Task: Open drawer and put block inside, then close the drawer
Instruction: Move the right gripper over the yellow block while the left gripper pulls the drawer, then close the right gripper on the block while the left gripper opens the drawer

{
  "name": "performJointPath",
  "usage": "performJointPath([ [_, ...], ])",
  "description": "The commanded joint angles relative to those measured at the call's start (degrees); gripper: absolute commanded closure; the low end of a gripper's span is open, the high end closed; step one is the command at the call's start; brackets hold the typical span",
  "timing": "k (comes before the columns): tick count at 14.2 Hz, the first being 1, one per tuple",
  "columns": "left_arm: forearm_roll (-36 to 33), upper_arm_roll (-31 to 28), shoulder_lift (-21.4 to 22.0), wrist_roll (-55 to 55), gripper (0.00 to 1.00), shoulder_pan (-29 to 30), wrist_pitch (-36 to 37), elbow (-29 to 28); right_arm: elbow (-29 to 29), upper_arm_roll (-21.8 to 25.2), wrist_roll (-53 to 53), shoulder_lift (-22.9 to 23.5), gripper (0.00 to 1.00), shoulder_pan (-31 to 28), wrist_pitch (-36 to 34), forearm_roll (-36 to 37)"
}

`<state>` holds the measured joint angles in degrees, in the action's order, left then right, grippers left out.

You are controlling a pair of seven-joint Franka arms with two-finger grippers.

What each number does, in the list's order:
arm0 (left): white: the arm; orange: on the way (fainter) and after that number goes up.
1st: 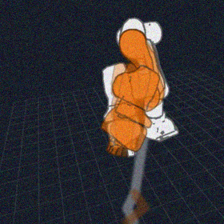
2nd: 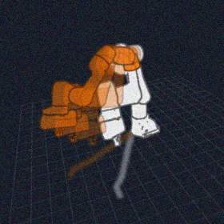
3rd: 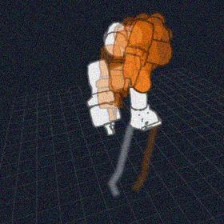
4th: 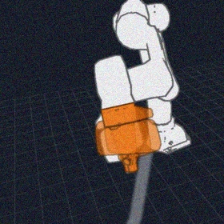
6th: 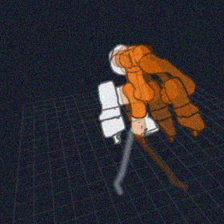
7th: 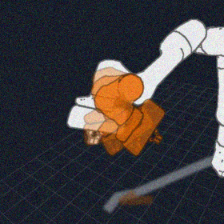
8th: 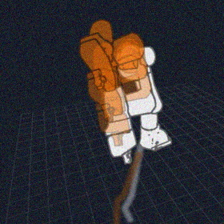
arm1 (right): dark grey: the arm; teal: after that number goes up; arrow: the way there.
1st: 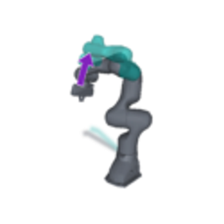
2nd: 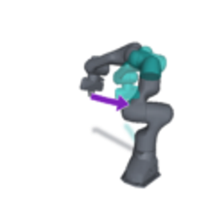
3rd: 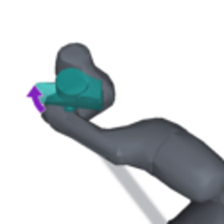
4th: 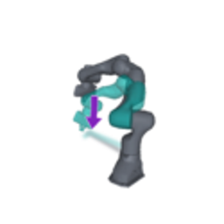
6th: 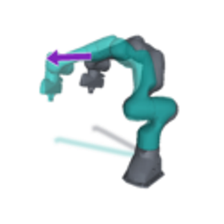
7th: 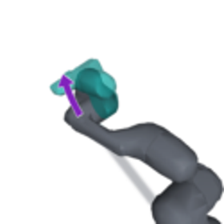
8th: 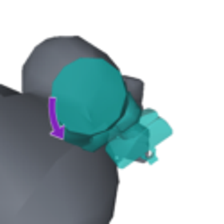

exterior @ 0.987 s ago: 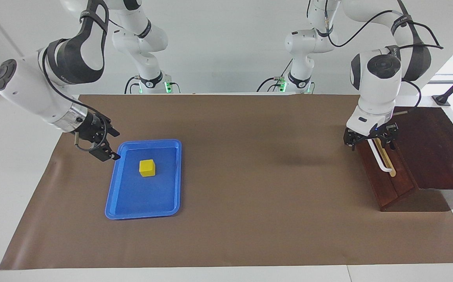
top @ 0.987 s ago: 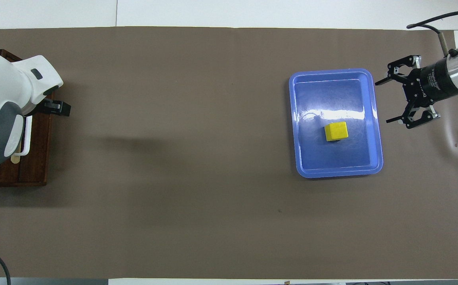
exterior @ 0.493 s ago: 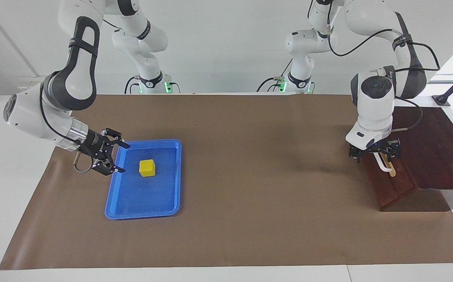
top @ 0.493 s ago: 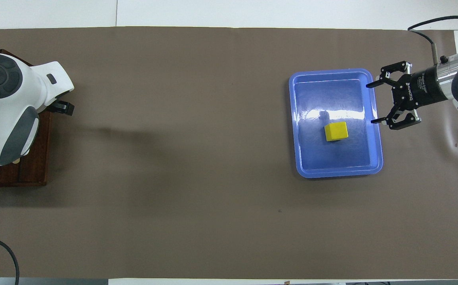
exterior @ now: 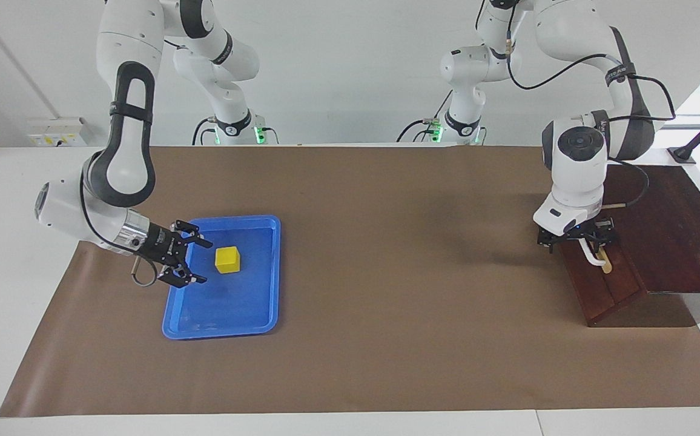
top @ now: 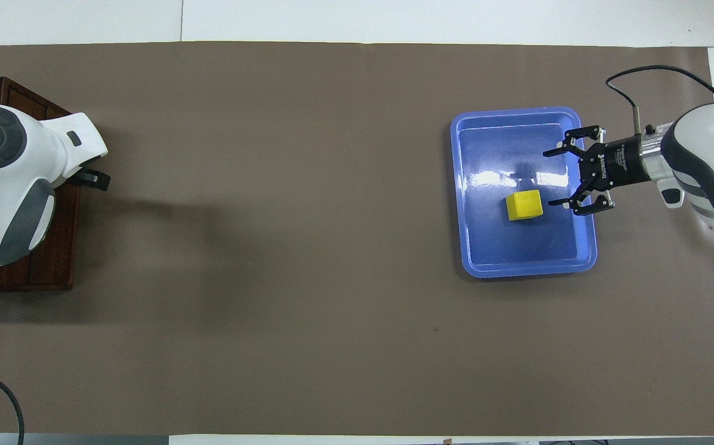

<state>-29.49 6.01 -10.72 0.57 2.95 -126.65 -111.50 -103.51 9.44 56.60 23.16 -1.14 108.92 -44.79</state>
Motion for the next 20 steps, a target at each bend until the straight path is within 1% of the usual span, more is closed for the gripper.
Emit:
performJointPath([
  [1, -1.01, 0.14, -0.61, -0.13, 0.00, 0.39, -2.02, -0.74, -3.62, -0.39, -4.38, -0.40, 0.00, -1.06, 1.11, -2.14],
  [3, -1.01, 0.14, -0.70, 0.66, 0.00, 0.04, -2.11, -0.83, -6.17, -0.39, -5.70, -1.01, 0.00, -1.24, 1.11, -4.68],
  [5, -0.83, 0.23, -0.79, 2.84, 0.00, -0.22, -2.37, -0.74, -6.97, -0.39, -6.15, -1.19, 0.00, -1.24, 1.03, -4.78],
  [7, -0.13, 0.58, -1.31, 9.06, 0.00, -1.09, -3.60, -0.39, -8.11, -0.39, -6.59, -1.63, 0.00, -1.24, 1.11, -4.87],
  [11, 7.94, 0.41, -1.67, 16.55, 0.00, -6.09, -2.82, 1.19, -10.31, -0.39, -9.04, -2.15, 0.00, -0.89, 2.96, -6.36],
  [15, 12.95, 0.41, -1.84, 23.77, 0.00, -9.97, -2.46, 2.77, -11.10, -0.39, -9.93, -2.33, 0.00, -0.62, 4.10, -6.54],
  [17, 15.33, 0.41, -2.45, 24.13, 0.00, -10.85, -1.76, 3.74, -11.10, -0.39, -10.02, -2.33, 0.02, -0.62, 4.10, -6.54],
  [20, 15.43, 0.32, -2.55, 23.87, 0.00, -10.68, -0.79, 4.01, -11.63, -0.39, -11.68, -2.51, 0.13, -0.71, 4.02, -6.54],
])
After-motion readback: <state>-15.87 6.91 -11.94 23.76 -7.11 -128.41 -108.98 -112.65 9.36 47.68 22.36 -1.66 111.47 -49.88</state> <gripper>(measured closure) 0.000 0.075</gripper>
